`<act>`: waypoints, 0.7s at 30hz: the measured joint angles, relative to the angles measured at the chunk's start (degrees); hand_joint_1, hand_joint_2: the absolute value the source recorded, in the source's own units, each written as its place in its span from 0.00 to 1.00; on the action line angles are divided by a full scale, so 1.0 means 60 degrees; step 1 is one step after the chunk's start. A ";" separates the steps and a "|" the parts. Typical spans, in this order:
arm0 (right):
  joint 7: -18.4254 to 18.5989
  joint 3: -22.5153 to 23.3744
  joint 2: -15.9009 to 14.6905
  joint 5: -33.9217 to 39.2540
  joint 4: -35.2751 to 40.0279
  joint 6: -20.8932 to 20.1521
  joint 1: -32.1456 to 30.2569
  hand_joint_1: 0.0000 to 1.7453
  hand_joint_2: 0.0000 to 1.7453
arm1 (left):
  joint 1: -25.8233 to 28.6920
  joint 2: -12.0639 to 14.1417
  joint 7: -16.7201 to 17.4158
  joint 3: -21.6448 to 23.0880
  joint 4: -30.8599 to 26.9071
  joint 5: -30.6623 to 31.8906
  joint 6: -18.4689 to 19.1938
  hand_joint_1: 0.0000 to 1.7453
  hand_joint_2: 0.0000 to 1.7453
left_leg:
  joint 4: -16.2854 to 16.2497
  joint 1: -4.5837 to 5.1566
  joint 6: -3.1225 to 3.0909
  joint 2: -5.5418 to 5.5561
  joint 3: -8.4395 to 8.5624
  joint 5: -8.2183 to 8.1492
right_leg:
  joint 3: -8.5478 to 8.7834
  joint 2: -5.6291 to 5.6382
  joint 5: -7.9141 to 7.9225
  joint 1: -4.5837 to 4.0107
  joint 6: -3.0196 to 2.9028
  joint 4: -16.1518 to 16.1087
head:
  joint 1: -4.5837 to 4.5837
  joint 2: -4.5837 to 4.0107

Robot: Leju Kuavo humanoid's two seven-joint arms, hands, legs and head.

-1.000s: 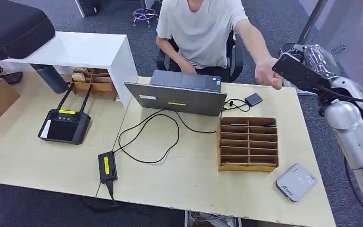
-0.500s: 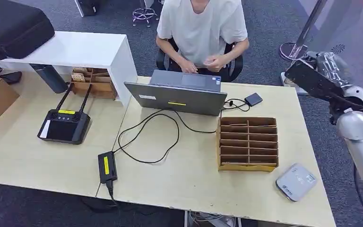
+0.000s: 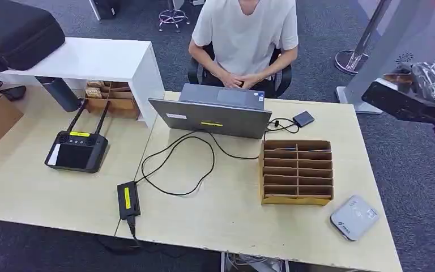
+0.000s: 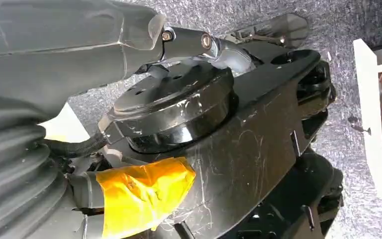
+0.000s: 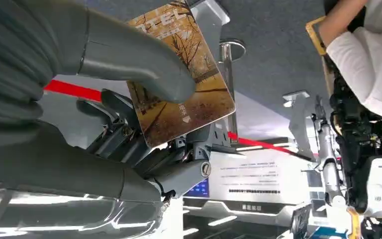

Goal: Pass the card to the sensor for recognition and then transmit it.

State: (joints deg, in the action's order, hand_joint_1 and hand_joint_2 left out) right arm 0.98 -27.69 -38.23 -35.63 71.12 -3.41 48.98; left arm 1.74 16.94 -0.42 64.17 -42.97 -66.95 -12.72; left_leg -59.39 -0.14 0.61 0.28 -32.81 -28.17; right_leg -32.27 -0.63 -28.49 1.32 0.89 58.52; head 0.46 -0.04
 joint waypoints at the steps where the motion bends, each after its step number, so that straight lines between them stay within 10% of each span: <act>1: 0.0000 -0.0011 -0.0033 0.0000 0.0003 0.0000 0.0001 1.00 1.00 | 0.0005 -0.0004 0.0000 -0.0014 0.0000 0.0000 0.0007 0.00 1.00 | 0.0000 0.0000 0.0000 0.0000 0.0000 0.0000 | 0.0000 -0.0002 0.0000 0.0000 0.0000 0.0000 | 0.0000 0.0000; 16: 0.0051 -0.0044 -0.0215 -0.0051 0.0007 -0.0022 0.0004 1.00 1.00 | 0.0028 0.0044 -0.0004 -0.0040 -0.0029 0.0172 0.0091 0.00 1.00 | -0.0002 -0.0001 0.0001 -0.0001 0.0002 0.0001 | -0.0003 -0.0002 0.0000 0.0000 0.0000 0.0001 | 0.0000 0.0000; 21: 0.0321 -0.0171 -0.0855 0.0273 0.0477 -0.0752 -0.0078 1.00 1.00 | 0.0798 0.1760 0.0762 0.0069 -0.4168 0.0296 -0.2521 0.00 1.00 | -0.0002 -0.0007 0.0001 0.0005 -0.0015 0.0000 | -0.0009 -0.0006 -0.0002 -0.0006 0.0000 0.0003 | 0.0000 0.0003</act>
State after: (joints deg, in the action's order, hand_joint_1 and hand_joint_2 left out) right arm 2.91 -28.72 -43.36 -33.99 73.98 -7.92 48.51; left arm 6.54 27.50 4.15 64.59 -67.98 -65.17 -27.85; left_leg -59.40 -0.18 0.62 0.31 -32.90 -28.17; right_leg -32.33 -0.67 -28.50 1.28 0.88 58.53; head 0.46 -0.02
